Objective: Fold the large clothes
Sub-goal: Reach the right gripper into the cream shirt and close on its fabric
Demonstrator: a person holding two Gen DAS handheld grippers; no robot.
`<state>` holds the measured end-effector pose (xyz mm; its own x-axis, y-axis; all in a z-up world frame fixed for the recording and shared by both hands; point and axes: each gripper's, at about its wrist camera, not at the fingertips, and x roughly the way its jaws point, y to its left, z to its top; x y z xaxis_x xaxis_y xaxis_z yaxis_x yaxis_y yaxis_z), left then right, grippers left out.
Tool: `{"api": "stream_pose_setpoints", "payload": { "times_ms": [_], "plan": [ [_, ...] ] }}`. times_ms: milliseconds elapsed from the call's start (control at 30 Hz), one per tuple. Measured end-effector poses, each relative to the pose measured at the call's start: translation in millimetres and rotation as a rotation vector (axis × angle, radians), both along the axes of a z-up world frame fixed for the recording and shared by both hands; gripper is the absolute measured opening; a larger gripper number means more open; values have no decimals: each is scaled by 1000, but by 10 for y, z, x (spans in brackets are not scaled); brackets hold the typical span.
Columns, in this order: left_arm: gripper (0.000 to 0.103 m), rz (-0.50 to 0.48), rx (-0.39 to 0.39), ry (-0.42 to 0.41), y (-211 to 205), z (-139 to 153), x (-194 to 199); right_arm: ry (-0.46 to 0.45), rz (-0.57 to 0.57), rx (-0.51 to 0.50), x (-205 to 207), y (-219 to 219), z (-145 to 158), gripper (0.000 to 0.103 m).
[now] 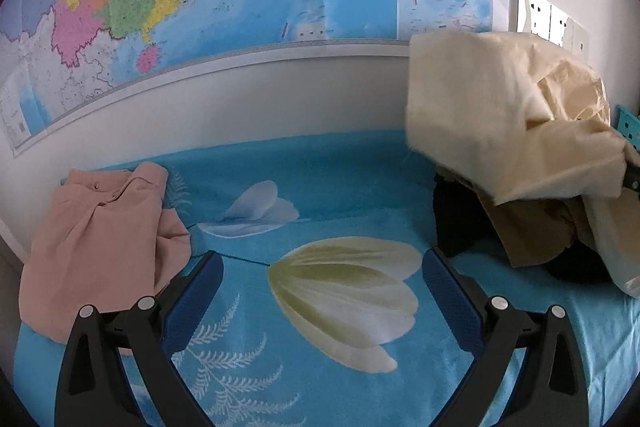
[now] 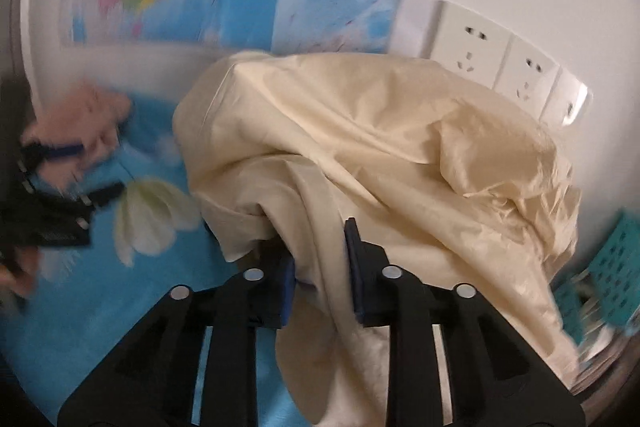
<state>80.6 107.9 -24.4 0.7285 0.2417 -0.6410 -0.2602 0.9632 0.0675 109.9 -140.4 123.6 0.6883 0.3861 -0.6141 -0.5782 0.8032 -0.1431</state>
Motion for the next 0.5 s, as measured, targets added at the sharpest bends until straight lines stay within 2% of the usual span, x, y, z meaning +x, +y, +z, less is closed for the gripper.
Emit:
{"api": "stream_pose_setpoints", "payload": {
  "times_ms": [33, 67, 100, 167, 200, 267, 367, 433, 500],
  "plan": [
    [97, 2, 11, 2, 5, -11, 23, 29, 6, -3, 58, 33, -25, 65],
    [97, 2, 16, 3, 8, -20, 40, 22, 1, -51, 100, 121, -72, 79],
    [97, 1, 17, 5, 9, -23, 49, -27, -8, -132, 120, 236, -160, 77],
    [97, 1, 30, -10, 20, -6, 62, -23, 17, -168, 129, 353, -262, 23],
    [97, -1, 42, -21, 26, 10, 66, -2, 18, -145, 142, 346, -232, 20],
    [97, -18, 52, -34, 42, 43, 90, -34, 2, -110, 92, 282, -48, 14],
    [97, -62, 72, -78, 57, 145, 177, -124, -50, 43, -97, -102, 529, 10],
    [97, -109, 75, -124, 5, 269, 273, -193, -121, 182, -194, -543, 1010, 9],
    [97, -151, 81, -177, -89, 400, 356, -249, -164, 266, -253, -939, 1339, 7]
  ]
}}
